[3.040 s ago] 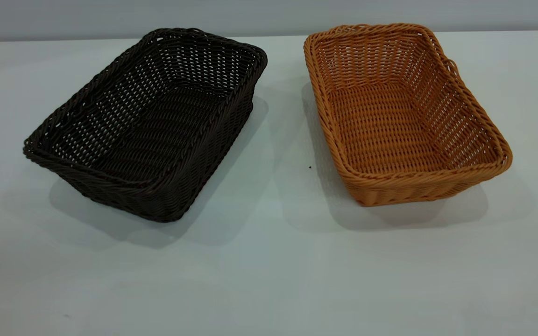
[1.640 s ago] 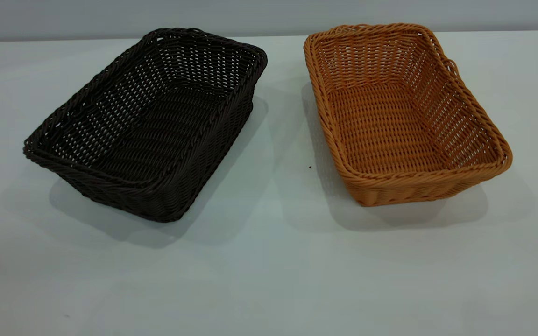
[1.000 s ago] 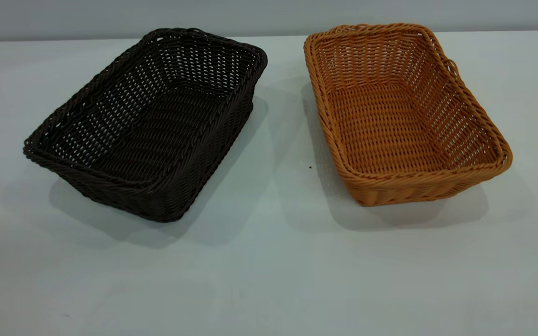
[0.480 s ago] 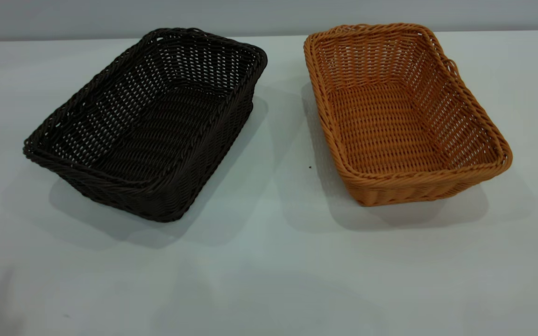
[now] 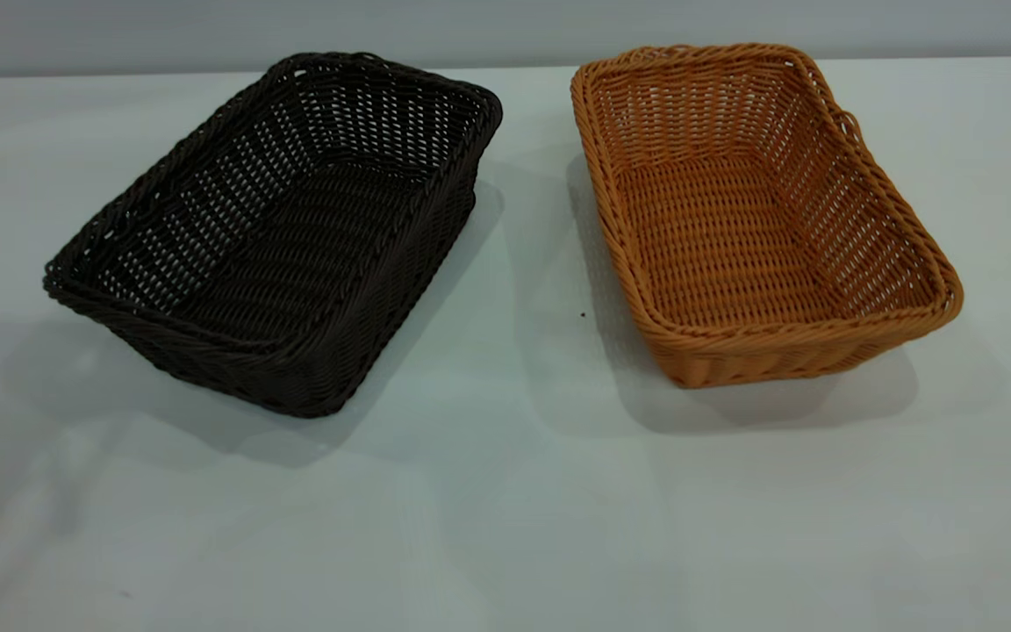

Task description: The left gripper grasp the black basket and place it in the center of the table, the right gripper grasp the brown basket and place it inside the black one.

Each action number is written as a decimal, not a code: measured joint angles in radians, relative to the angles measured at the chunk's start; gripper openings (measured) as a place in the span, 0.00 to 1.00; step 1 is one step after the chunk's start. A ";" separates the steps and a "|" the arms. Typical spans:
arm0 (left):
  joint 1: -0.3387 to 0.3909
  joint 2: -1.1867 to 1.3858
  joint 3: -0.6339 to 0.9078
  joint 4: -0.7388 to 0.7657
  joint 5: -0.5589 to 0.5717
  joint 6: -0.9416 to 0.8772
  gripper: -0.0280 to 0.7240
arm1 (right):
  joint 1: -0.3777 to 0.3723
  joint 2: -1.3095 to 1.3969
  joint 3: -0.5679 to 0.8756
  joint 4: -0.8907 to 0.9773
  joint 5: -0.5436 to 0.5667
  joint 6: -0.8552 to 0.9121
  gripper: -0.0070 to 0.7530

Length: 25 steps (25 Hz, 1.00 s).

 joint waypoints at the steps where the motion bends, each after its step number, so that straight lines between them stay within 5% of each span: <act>1: -0.010 0.049 -0.027 0.000 -0.002 0.017 0.72 | 0.000 0.000 0.000 0.000 0.000 0.000 0.79; 13: -0.050 0.501 -0.328 0.000 0.070 0.108 0.72 | 0.000 0.000 0.000 0.000 0.000 0.000 0.79; 25: -0.064 0.737 -0.438 0.000 0.057 0.155 0.72 | 0.000 0.000 0.000 0.000 0.000 0.000 0.79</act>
